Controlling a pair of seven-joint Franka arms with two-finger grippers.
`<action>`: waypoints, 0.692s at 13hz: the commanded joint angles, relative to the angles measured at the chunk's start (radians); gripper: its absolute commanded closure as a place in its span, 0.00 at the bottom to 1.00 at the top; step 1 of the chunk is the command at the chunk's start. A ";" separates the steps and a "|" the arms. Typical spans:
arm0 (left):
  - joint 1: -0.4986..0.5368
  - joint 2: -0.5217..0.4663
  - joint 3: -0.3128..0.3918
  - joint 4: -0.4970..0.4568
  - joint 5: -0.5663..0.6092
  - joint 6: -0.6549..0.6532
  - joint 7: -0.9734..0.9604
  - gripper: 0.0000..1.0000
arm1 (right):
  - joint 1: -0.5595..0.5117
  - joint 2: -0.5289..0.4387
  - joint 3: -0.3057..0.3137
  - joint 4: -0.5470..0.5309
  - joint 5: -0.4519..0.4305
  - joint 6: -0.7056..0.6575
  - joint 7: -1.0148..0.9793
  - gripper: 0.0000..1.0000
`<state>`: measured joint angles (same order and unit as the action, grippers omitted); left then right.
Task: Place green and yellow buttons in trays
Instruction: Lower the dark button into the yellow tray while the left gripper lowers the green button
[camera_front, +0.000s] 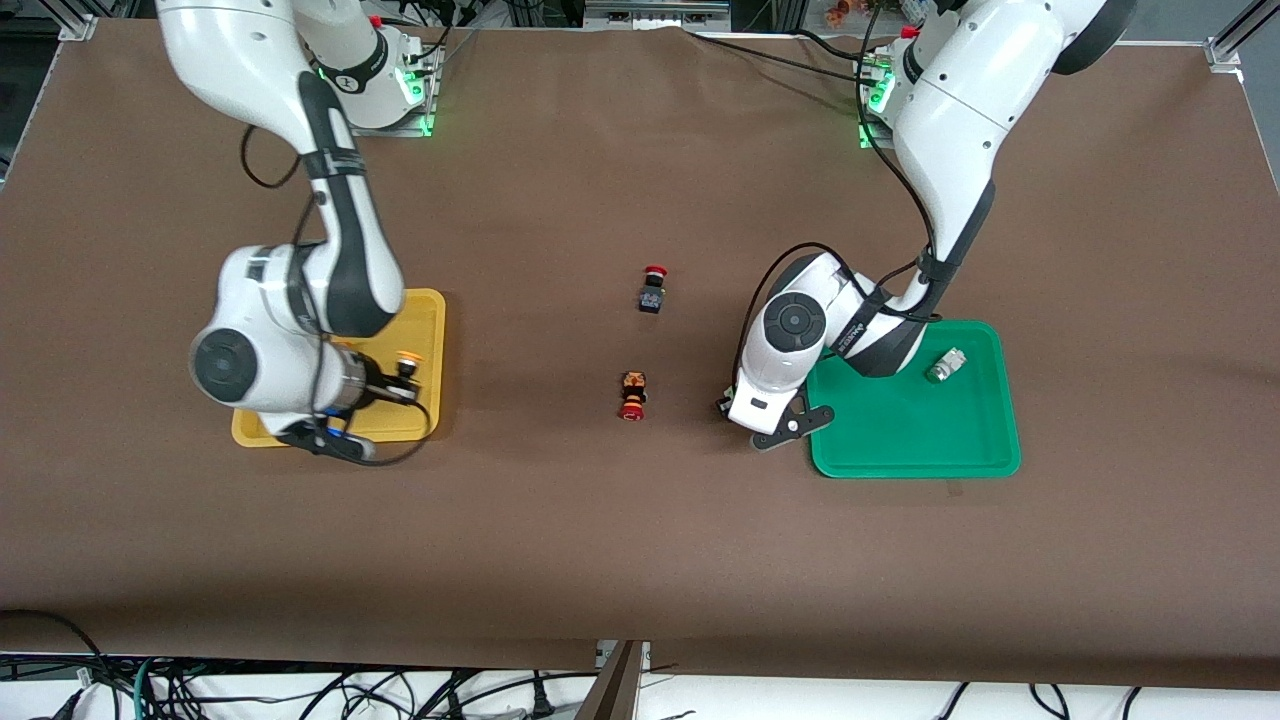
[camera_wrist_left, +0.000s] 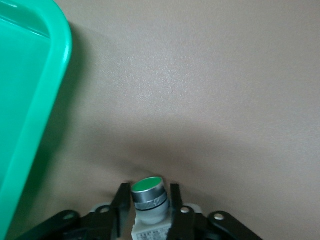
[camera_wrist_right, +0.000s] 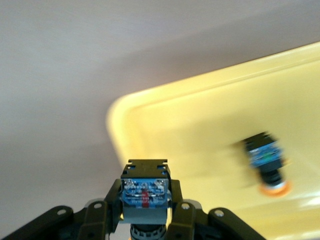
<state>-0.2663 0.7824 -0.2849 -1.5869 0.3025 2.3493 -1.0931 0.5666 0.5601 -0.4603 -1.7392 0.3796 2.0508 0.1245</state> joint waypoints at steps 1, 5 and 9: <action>0.044 -0.052 -0.054 -0.001 0.015 -0.071 0.008 1.00 | 0.021 -0.097 0.002 -0.326 -0.004 0.280 -0.100 0.79; 0.145 -0.139 -0.062 -0.022 -0.087 -0.181 0.360 1.00 | 0.033 -0.054 0.008 -0.294 0.119 0.296 -0.063 0.77; 0.283 -0.236 0.004 -0.210 -0.095 -0.154 0.957 1.00 | 0.035 -0.055 0.009 -0.266 0.142 0.287 -0.013 0.01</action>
<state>-0.0229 0.6238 -0.3162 -1.6517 0.2326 2.1473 -0.3683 0.5995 0.5229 -0.4510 -2.0106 0.4983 2.3422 0.0966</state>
